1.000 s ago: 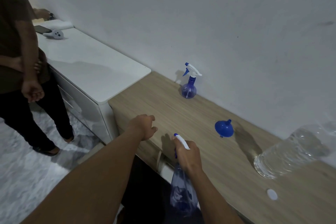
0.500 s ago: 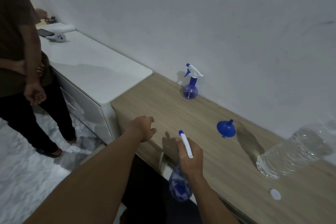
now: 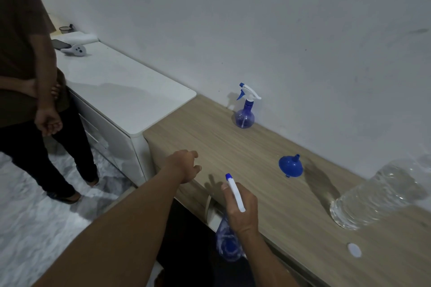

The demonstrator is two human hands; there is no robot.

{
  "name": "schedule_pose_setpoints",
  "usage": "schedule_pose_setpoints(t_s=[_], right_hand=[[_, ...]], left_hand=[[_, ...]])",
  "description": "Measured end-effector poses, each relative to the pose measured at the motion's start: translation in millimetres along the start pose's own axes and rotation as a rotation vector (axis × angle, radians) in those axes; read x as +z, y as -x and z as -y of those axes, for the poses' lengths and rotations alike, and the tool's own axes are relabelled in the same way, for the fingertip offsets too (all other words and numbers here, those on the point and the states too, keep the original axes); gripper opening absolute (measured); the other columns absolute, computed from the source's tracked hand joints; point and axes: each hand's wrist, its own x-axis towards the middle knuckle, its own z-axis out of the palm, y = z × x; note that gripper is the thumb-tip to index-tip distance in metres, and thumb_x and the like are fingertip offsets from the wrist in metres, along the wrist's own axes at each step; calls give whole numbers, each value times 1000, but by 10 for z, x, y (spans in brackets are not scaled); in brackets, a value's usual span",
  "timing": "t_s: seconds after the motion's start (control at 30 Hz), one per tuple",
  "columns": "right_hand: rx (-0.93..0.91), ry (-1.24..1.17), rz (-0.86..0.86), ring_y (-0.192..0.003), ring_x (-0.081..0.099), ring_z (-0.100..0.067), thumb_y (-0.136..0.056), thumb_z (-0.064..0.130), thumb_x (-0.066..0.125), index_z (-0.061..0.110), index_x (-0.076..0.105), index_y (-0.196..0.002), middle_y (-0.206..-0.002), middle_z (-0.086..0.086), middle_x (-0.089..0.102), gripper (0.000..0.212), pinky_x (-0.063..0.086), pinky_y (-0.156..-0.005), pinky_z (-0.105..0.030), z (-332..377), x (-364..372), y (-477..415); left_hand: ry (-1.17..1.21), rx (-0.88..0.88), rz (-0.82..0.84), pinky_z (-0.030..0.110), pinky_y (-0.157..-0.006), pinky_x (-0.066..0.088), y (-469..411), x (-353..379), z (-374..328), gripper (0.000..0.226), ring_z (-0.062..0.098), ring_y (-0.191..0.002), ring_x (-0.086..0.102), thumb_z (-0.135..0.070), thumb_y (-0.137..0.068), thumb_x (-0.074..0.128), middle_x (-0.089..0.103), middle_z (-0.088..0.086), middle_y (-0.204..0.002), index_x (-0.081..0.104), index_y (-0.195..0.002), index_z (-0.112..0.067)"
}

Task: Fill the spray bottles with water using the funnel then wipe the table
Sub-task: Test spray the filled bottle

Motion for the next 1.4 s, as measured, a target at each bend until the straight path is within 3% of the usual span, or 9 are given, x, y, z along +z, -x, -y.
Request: schedule_pose_setpoints(t_s=[0.17, 0.27, 0.37, 0.63, 0.73, 0.87, 1.2, 1.4], right_hand=[[160, 91, 89, -48, 38, -10, -96, 37, 58, 29, 36, -52, -49, 6, 39, 49, 34, -53, -36, 21, 0, 23], [317, 196, 129, -47, 39, -12, -93, 47, 54, 23, 32, -50, -47, 5, 39, 54, 34, -54, -33, 33, -5, -2], [427, 156, 150, -50, 39, -13, -91, 46, 57, 22, 32, -52, -47, 8, 39, 53, 34, -57, -32, 89, 9, -53], [479, 183, 132, -50, 43, -15, -92, 49, 56, 15, 48, -57, -50, 8, 44, 50, 38, -57, -32, 164, -1, -149], [509, 192, 130, -49, 43, -15, -88, 54, 55, 21, 39, -50, -45, 10, 42, 53, 38, -59, -32, 178, -22, -161], [523, 258, 104, -60, 54, -17, -90, 54, 55, 17, 52, -65, -63, 5, 56, 45, 40, -59, -32, 240, -78, -152], [470, 212, 106, -49, 46, -16, -85, 55, 55, 22, 42, -48, -45, 8, 47, 51, 40, -59, -34, 236, -77, -163], [508, 284, 94, -66, 63, -18, -88, 59, 56, 17, 59, -72, -70, 3, 65, 45, 42, -60, -32, 293, -95, -130]], left_hand=[[2, -3, -6, 42, -103, 45, 20, 21, -10, 57, 29, -127, 51, -49, -93, 57, 55, 10, -138, 48, -141, -20], [6, -3, -9, 42, -103, 45, 32, 23, -15, 56, 29, -127, 51, -50, -92, 57, 56, 10, -137, 48, -140, -21], [17, -3, -7, 42, -103, 45, 42, 21, -23, 57, 29, -127, 51, -49, -92, 57, 56, 11, -136, 48, -140, -20], [5, 2, -5, 43, -102, 46, 62, -10, -23, 57, 30, -126, 52, -49, -93, 57, 56, 11, -136, 48, -141, -20], [4, -4, -1, 44, -101, 47, 67, -16, -22, 58, 30, -125, 52, -50, -93, 56, 56, 11, -137, 47, -141, -20], [13, 0, -12, 44, -101, 47, 80, -17, -35, 57, 29, -125, 52, -50, -93, 56, 56, 9, -137, 47, -141, -21], [26, 15, -18, 45, -101, 47, 101, -28, -22, 56, 30, -125, 53, -49, -93, 56, 56, 10, -136, 47, -141, -20], [28, 19, -19, 45, -101, 46, 110, -25, -2, 56, 29, -125, 53, -48, -94, 56, 57, 11, -136, 47, -141, -19]])
